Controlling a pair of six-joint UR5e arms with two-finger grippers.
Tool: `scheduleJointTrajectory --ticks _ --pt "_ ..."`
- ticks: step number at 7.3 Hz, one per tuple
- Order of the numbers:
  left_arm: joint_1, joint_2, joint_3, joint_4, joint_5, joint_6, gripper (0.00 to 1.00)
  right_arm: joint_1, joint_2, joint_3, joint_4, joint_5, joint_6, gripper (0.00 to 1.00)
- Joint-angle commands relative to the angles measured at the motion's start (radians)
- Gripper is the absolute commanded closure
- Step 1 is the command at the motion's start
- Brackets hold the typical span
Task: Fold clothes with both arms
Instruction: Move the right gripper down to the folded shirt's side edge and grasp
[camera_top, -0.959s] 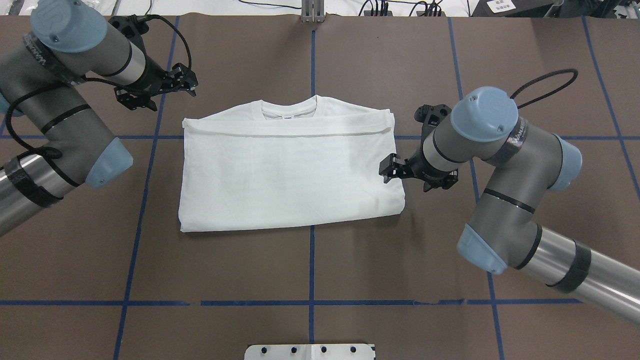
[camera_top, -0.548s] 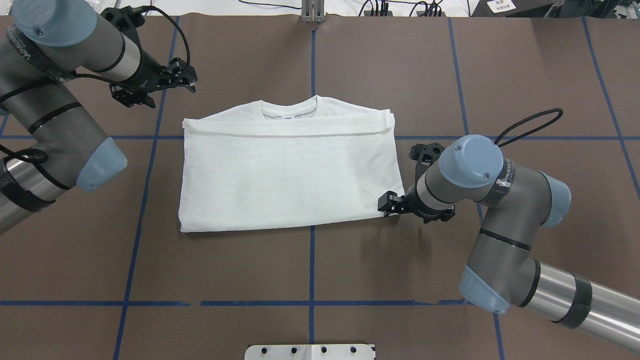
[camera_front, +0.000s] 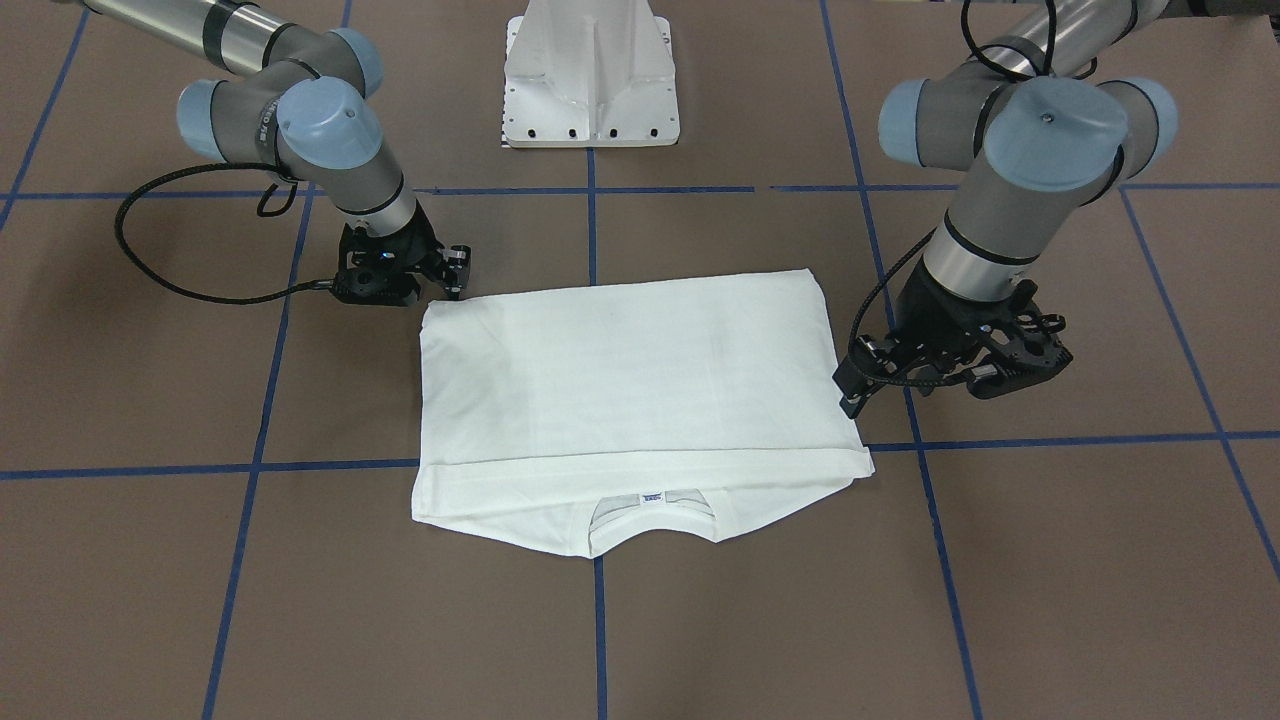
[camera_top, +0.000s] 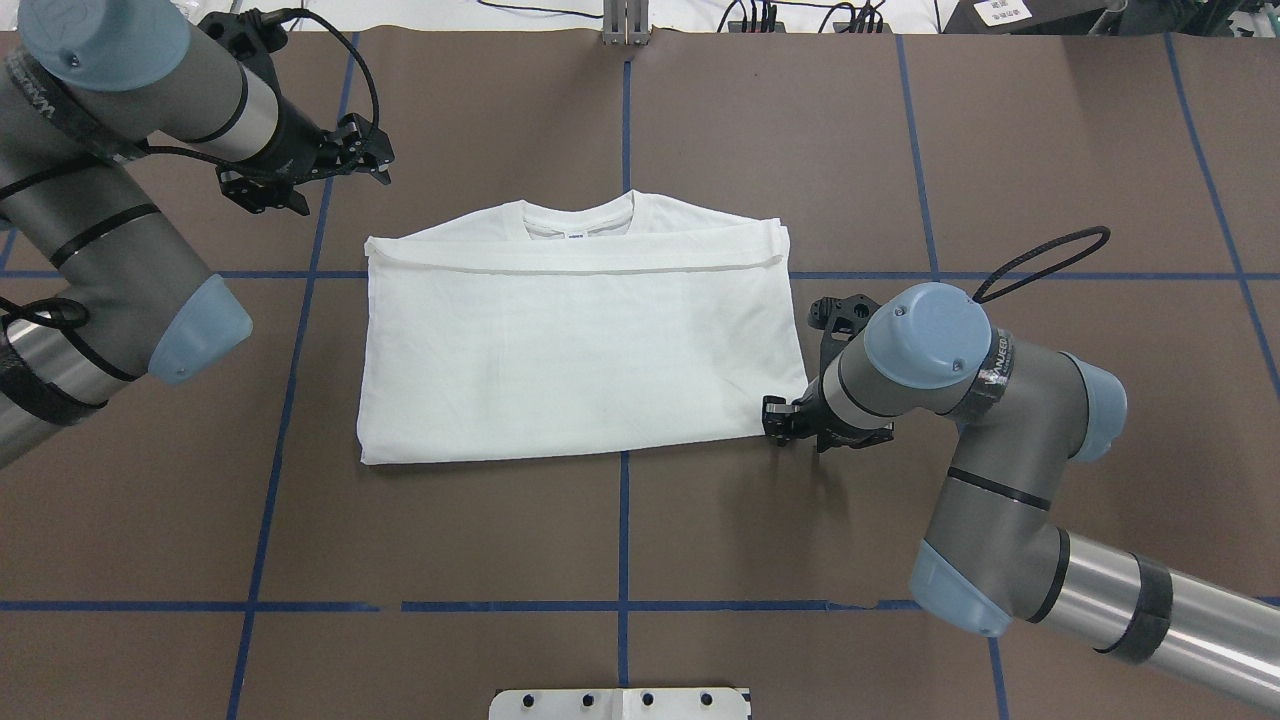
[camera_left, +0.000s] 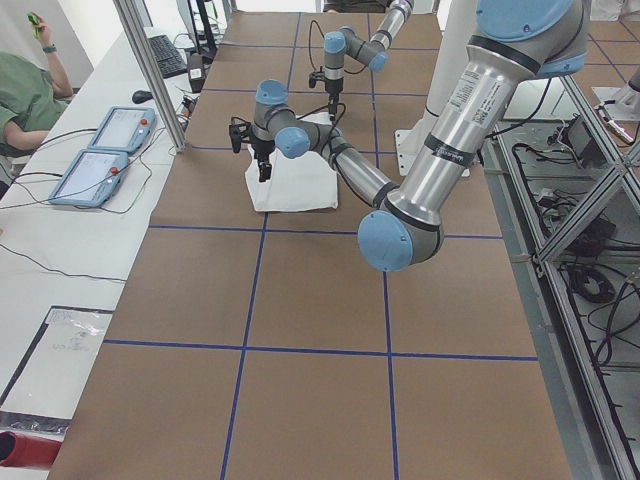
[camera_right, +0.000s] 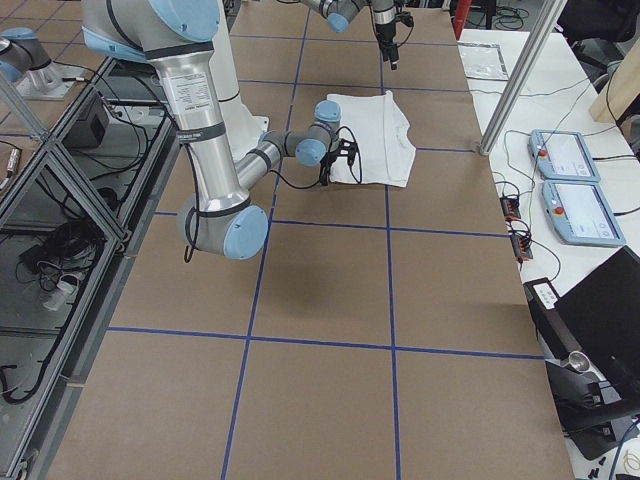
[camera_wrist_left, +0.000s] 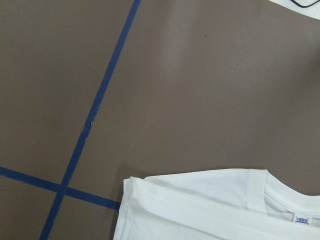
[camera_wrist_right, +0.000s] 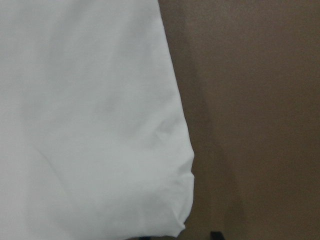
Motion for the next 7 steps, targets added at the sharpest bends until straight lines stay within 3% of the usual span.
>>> scheduleJointTrajectory --ticks 1,4,7 --pt "-0.003 -0.001 0.001 0.000 0.007 0.000 0.00 0.014 0.015 -0.001 -0.003 -0.016 -0.005 1.00" --pt "-0.003 -0.006 0.001 0.000 0.014 0.000 0.00 0.052 0.041 0.004 -0.006 0.018 -0.012 1.00" --pt "-0.003 -0.009 -0.001 0.000 0.014 0.000 0.00 0.043 -0.029 0.065 -0.008 0.026 -0.012 1.00"
